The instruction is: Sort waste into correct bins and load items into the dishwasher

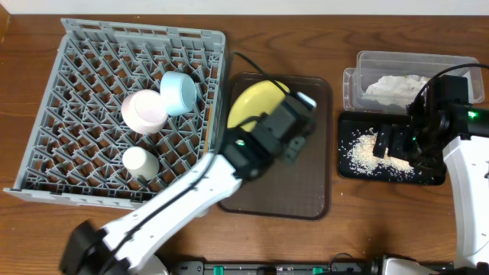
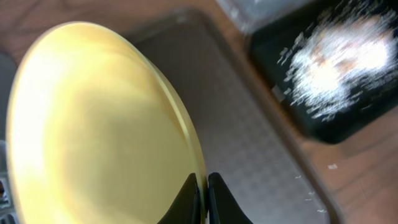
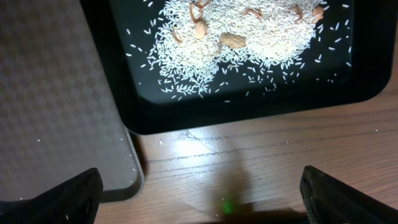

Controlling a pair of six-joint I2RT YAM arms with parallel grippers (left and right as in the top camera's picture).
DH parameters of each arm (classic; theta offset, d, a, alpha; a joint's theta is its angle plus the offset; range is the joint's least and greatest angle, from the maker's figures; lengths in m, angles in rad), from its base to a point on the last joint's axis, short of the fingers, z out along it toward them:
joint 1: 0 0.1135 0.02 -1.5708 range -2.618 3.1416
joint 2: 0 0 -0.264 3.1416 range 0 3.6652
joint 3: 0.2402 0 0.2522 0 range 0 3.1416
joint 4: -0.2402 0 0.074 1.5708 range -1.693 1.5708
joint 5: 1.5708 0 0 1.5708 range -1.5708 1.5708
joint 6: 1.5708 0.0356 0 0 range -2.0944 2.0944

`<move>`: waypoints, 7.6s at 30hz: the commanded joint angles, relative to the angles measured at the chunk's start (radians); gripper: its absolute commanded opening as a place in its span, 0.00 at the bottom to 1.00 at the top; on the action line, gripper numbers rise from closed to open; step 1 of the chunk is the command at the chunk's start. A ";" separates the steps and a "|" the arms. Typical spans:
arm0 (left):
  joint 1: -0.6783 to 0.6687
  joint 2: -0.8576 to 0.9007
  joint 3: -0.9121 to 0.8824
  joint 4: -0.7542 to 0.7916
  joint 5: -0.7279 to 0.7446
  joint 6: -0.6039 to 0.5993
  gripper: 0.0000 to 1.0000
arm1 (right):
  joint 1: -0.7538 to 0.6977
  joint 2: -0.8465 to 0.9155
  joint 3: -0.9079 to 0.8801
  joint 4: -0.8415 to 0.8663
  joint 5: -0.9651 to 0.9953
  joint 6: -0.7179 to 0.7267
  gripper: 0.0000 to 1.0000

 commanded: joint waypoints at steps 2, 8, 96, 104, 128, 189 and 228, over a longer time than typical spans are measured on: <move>0.179 -0.145 0.005 0.024 0.279 0.002 0.06 | -0.010 -0.010 0.006 -0.003 -0.005 0.006 0.99; 0.493 -0.166 0.005 0.043 0.739 -0.008 0.06 | -0.010 -0.010 0.006 -0.001 -0.005 0.006 0.99; 0.724 -1.046 -0.367 -0.469 0.164 0.054 0.98 | 0.148 -0.912 -0.450 0.145 0.011 -0.050 0.99; 0.724 -1.046 -0.367 -0.470 0.164 0.054 0.98 | 0.149 -1.011 -0.462 0.159 0.002 -0.050 0.99; 0.724 -1.046 -0.367 -0.469 0.164 0.054 0.98 | 0.183 -1.392 -1.255 1.233 -0.045 -0.228 0.99; 0.784 -1.523 -1.292 0.480 0.134 0.043 0.98 | 0.183 -1.392 -1.255 1.236 -0.045 -0.238 0.99; 0.784 -1.523 -1.292 0.479 0.134 0.043 0.98 | 0.183 -1.392 -1.255 1.236 -0.045 -0.238 0.99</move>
